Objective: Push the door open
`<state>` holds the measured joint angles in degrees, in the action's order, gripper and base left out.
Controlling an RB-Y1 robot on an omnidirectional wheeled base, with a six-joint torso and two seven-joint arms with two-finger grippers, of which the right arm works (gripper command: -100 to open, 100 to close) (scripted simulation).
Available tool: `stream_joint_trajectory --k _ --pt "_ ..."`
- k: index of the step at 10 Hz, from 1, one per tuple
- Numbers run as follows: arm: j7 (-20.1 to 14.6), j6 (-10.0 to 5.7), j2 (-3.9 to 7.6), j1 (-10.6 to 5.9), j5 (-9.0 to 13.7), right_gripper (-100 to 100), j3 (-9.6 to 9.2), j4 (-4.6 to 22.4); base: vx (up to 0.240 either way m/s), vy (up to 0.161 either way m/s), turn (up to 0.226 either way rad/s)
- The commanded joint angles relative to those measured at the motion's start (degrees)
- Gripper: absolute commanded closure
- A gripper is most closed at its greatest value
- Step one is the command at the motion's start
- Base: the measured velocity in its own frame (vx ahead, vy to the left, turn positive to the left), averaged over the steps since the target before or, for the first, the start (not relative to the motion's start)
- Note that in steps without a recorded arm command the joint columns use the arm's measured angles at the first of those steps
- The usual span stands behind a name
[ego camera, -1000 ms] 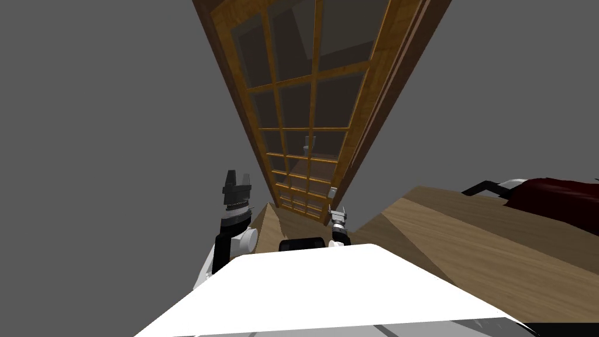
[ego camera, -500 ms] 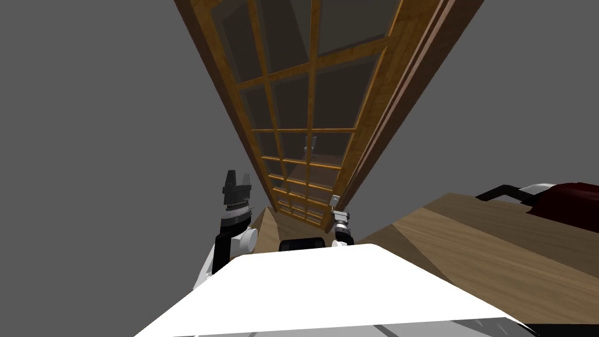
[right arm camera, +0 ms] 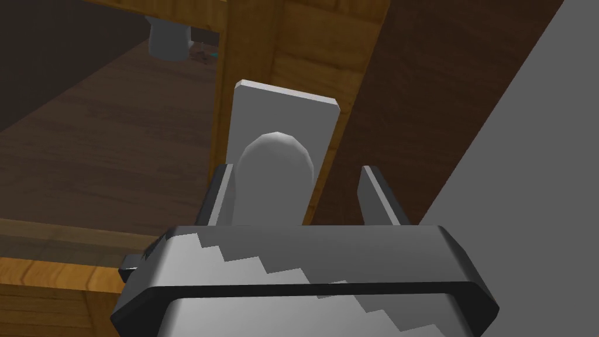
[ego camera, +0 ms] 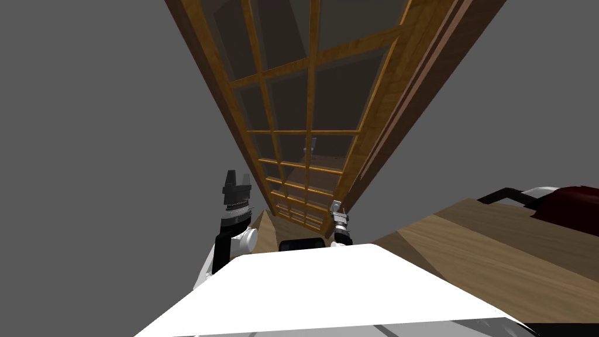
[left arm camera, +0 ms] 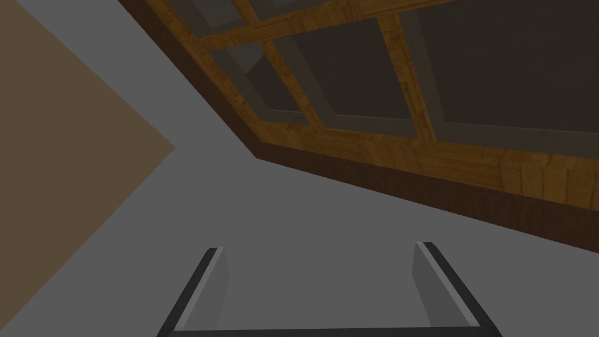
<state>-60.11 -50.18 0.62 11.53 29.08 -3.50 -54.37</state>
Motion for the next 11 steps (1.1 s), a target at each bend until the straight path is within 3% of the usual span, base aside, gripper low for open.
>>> stream_joint_trajectory --k 1,5,11 --pt "0.0 0.08 0.09 -0.14 0.0 100 0.02 -0.1 -0.017 0.014 0.062" --pt "0.0 0.08 0.09 -0.14 0.0 100 0.02 -0.1 0.002 -0.001 -0.007" --pt "8.1 -0.18 0.96 -0.76 -2.9 100 0.63 0.6 0.034 -0.008 0.001"
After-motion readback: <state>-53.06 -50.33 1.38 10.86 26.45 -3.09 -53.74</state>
